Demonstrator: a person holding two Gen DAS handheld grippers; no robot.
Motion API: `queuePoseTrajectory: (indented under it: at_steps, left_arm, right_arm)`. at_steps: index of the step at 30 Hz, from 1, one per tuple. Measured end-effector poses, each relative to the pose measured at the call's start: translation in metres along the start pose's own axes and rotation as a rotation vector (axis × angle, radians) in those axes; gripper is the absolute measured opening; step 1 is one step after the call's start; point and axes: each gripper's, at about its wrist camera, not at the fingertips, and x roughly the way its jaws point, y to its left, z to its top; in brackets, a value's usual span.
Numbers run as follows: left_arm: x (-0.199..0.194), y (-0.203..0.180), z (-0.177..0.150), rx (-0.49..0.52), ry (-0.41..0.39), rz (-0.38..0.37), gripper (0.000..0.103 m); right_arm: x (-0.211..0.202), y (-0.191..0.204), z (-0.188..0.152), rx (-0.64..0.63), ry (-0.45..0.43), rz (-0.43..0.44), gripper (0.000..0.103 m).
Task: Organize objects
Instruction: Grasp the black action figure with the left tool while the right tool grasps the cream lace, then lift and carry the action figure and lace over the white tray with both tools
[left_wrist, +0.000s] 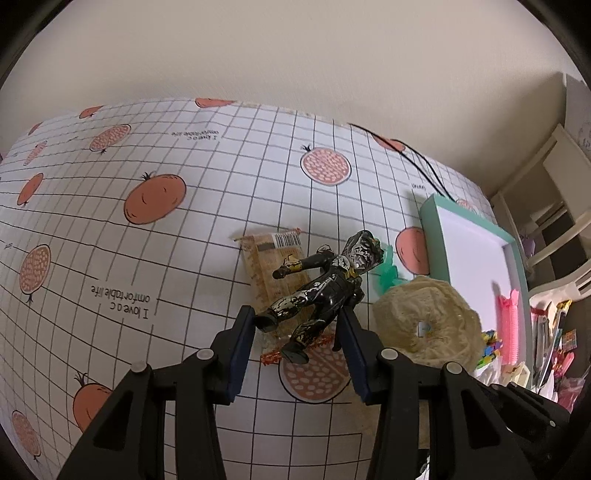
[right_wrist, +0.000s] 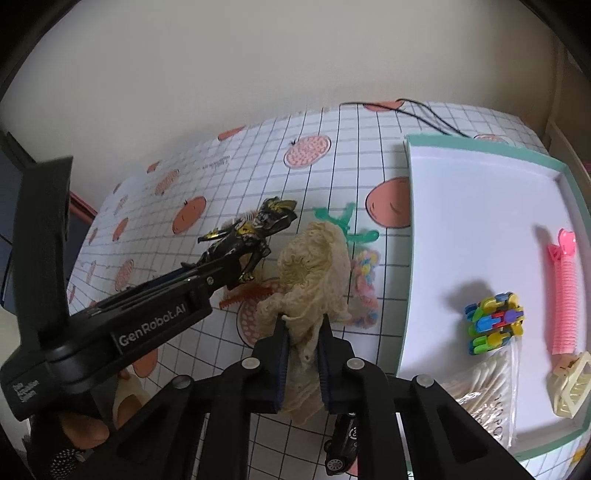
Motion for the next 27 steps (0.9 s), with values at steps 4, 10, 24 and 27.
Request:
queuePoseTrajectory:
  at_steps: [4,10,24,27]
  left_arm:
    - [-0.010,0.002,0.003,-0.017,-0.027,-0.004,0.048]
    - [-0.025,0.003,0.006,-0.039,-0.074,-0.012,0.048]
    - [-0.054,-0.020,0.010,-0.029,-0.169,-0.058,0.048]
    - [-0.057,-0.030,0.010,-0.014,-0.181,-0.066,0.048]
  right_arm:
    - [-0.011,0.000,0.002,0.006,-0.043,0.007,0.015]
    - [-0.031,0.000,0.006,0.007,-0.113,0.017,0.015]
    - [-0.071,-0.031,0.011,0.069,-0.216,-0.052,0.015]
    - [-0.079,-0.041,0.011,0.092,-0.235,-0.066,0.015]
